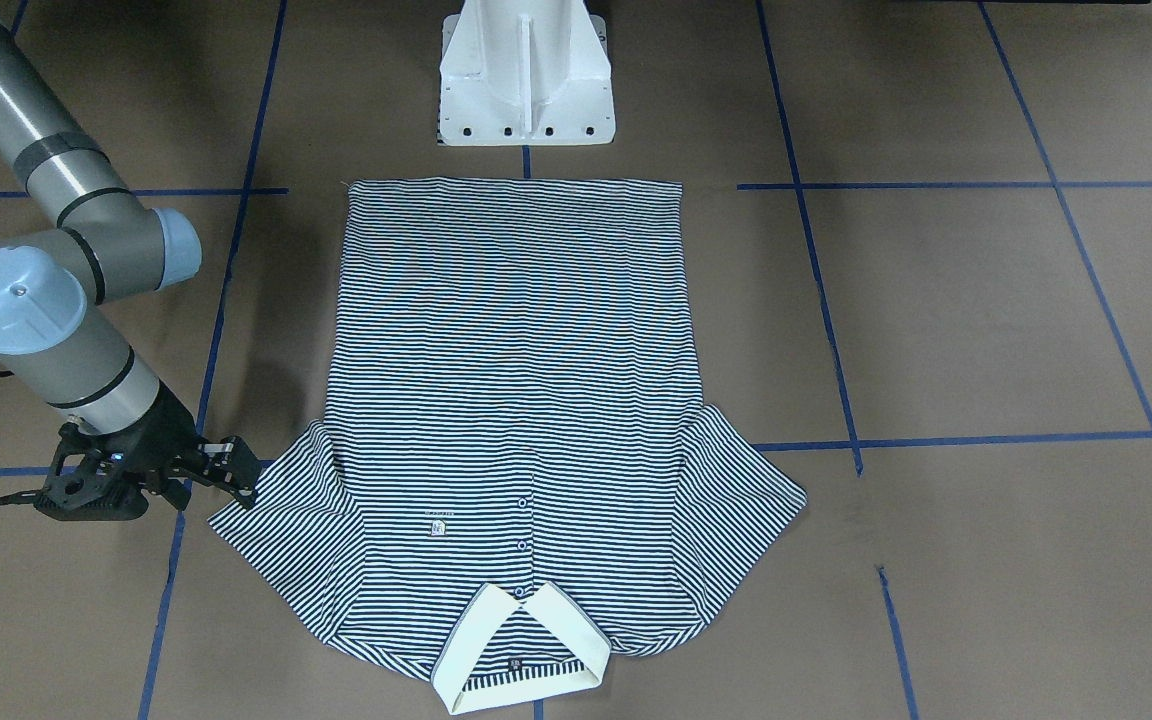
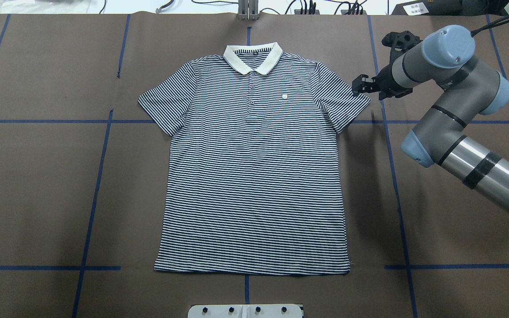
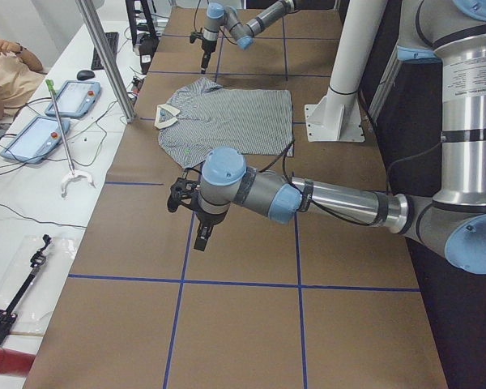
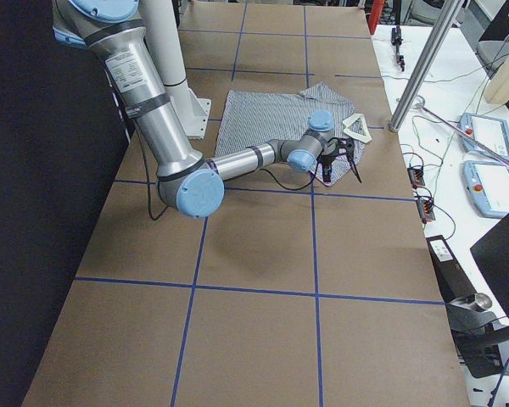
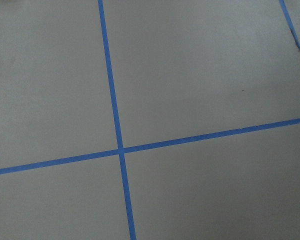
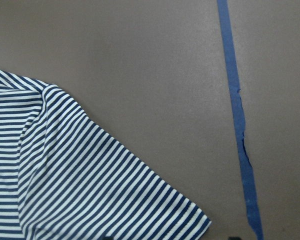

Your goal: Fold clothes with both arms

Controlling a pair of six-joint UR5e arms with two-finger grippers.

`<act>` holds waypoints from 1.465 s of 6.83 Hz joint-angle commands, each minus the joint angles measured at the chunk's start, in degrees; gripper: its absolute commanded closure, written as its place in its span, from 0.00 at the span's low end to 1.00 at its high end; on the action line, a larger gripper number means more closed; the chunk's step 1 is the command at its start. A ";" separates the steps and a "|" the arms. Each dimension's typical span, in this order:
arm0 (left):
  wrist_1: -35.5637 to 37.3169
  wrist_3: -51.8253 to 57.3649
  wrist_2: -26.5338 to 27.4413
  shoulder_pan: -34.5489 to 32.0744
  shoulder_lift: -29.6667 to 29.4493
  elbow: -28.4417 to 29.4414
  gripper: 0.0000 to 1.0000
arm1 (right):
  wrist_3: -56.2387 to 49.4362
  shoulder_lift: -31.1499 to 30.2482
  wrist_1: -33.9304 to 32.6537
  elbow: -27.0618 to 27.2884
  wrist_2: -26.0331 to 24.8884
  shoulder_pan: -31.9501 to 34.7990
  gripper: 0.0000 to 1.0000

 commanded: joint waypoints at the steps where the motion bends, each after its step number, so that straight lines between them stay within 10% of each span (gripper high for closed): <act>1: -1.38 -0.04 -0.77 -0.03 1.23 -0.10 0.00 | 0.51 0.31 0.08 -1.00 -2.57 -1.13 0.23; 8: -5.08 -0.04 -2.53 -0.30 4.05 -0.28 0.00 | 0.42 0.67 0.08 -3.19 -5.38 -1.74 0.53; 10: -5.78 -0.04 -2.44 -0.39 6.94 -2.81 0.00 | 0.16 0.58 0.08 -3.20 -5.38 -1.74 1.00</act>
